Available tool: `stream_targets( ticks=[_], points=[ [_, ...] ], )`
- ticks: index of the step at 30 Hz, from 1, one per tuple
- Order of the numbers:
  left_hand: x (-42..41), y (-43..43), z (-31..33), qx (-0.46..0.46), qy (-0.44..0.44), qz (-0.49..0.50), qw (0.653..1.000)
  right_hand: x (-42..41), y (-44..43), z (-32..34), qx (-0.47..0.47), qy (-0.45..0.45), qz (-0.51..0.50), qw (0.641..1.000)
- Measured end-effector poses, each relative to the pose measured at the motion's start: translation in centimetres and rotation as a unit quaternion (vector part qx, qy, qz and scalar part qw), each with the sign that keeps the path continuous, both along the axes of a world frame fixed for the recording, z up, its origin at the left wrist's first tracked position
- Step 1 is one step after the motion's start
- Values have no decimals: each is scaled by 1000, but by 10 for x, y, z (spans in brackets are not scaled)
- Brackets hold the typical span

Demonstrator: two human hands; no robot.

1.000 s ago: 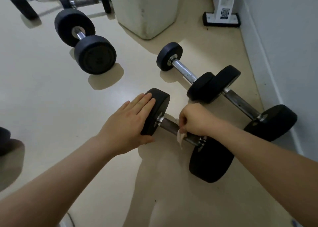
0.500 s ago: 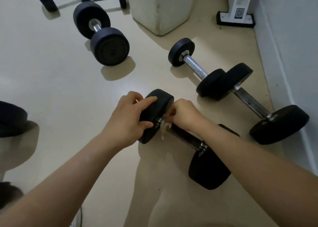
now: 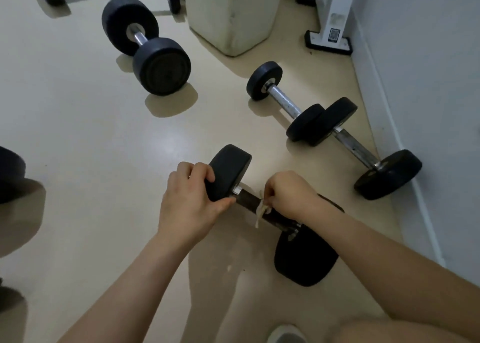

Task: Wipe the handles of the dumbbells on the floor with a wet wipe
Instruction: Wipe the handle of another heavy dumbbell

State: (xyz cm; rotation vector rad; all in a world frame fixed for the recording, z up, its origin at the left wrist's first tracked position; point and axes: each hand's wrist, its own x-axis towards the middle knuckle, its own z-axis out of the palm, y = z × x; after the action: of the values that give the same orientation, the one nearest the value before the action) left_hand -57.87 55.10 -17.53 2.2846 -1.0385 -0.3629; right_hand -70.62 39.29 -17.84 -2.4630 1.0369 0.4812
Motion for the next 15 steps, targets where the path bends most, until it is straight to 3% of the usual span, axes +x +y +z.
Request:
stream_targets(
  ticks=[5, 10, 12, 15],
  points=[
    [16, -2, 10, 50, -23, -31, 998, 17, 54, -9, -66, -104, -70, 990],
    [26, -11, 10, -4, 63, -77, 995, -7, 77, -7, -168, -32, -77, 982],
    [27, -11, 11, -23, 93, -89, 991, -10, 75, -2, -173, 10, -49, 984],
    [31, -11, 10, -8, 107, -110, 988, 7, 78, 1, -161, -12, -78, 984]
  ],
)
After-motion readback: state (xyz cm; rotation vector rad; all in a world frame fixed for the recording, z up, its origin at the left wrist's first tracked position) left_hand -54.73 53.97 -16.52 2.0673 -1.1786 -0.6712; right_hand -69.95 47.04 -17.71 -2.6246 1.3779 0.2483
